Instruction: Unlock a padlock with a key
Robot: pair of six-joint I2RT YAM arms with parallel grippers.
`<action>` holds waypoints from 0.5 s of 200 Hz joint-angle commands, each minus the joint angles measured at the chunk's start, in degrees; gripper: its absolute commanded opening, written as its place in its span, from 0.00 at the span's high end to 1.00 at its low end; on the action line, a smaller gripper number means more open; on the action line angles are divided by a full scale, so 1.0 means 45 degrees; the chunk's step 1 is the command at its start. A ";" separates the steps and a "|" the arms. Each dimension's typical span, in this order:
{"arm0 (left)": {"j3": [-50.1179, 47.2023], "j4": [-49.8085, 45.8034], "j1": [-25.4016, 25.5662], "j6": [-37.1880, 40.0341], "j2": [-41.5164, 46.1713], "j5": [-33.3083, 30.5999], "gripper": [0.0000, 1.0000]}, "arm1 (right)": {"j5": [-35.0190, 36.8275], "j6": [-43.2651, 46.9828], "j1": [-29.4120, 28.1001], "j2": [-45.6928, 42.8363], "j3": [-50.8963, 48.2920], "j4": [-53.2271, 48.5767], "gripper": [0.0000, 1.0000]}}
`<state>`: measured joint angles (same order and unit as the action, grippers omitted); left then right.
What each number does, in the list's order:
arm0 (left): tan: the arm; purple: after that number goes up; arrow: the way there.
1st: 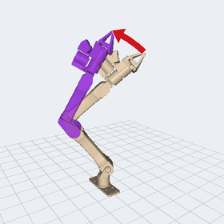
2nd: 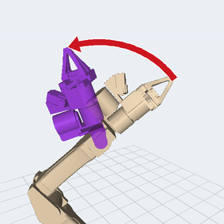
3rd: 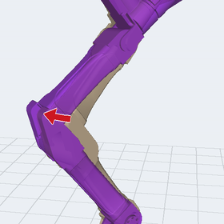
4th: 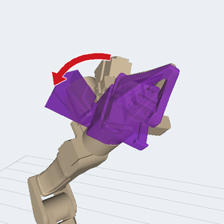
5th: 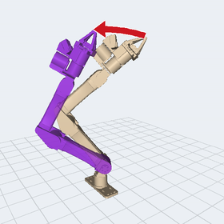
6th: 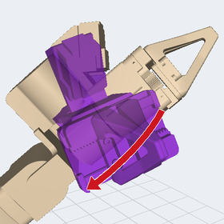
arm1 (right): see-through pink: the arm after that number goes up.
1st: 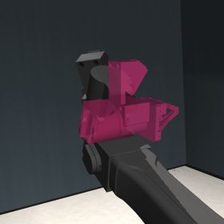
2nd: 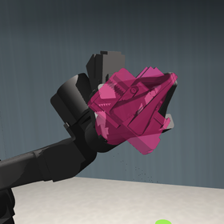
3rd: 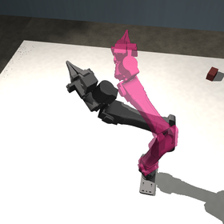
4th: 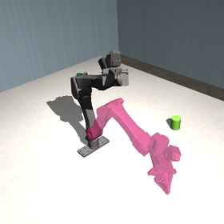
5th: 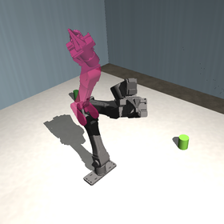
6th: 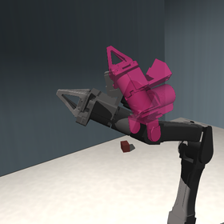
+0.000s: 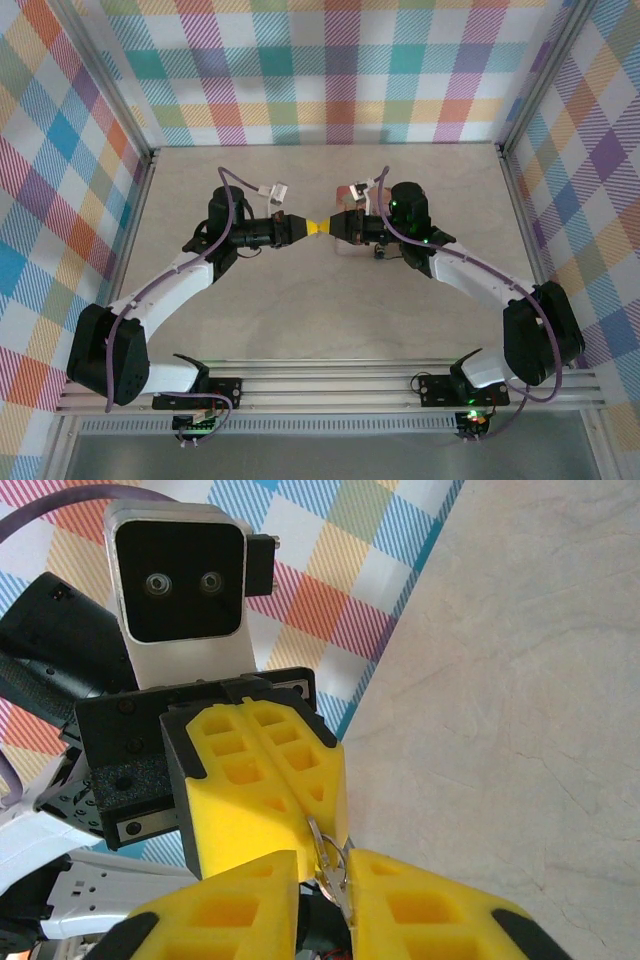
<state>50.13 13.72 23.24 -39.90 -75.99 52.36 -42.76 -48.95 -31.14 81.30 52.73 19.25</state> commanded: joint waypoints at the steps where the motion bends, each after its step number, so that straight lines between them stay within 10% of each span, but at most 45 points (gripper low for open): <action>1: 0.0298 0.0149 0.0165 -0.0020 0.0284 -0.0193 1.00 | -0.0632 0.0244 -0.0151 -0.0038 0.0265 0.0512 0.91; 36: 0.0378 -0.0971 0.0177 0.0845 0.0462 -0.0511 1.00 | -0.0431 0.0858 -0.0189 -0.0241 0.0716 -0.0889 1.00; 64: 0.0892 -0.3844 0.0185 0.3058 0.1089 -0.2034 0.62 | 0.1144 0.2132 -0.0190 -0.0492 0.2206 -0.5208 1.00; 100: 0.0535 -0.4185 0.0205 0.5687 0.2429 -0.4558 0.54 | 0.4725 0.2787 -0.0231 -0.0502 0.3998 -1.0590 1.00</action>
<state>52.36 -2.79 23.62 -25.30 -69.73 40.62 -32.95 -40.49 -32.01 80.88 66.39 -8.12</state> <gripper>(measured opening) 0.450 0.060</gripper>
